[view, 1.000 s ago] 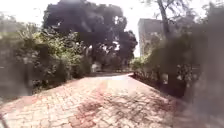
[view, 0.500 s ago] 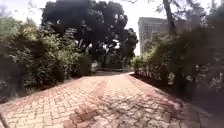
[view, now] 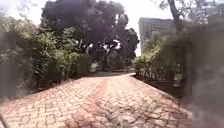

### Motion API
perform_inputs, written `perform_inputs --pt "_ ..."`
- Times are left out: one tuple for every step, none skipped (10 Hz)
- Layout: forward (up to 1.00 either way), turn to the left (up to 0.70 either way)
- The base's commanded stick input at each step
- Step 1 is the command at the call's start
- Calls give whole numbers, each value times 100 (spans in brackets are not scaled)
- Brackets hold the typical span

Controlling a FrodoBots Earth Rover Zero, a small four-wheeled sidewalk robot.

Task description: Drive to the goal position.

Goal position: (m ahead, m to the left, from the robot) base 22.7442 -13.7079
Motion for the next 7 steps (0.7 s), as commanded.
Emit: perform_inputs --pt "70 0" --pt "70 0" --pt "70 0" --pt "70 0" --pt "70 0" --pt "70 0" --pt "70 0"
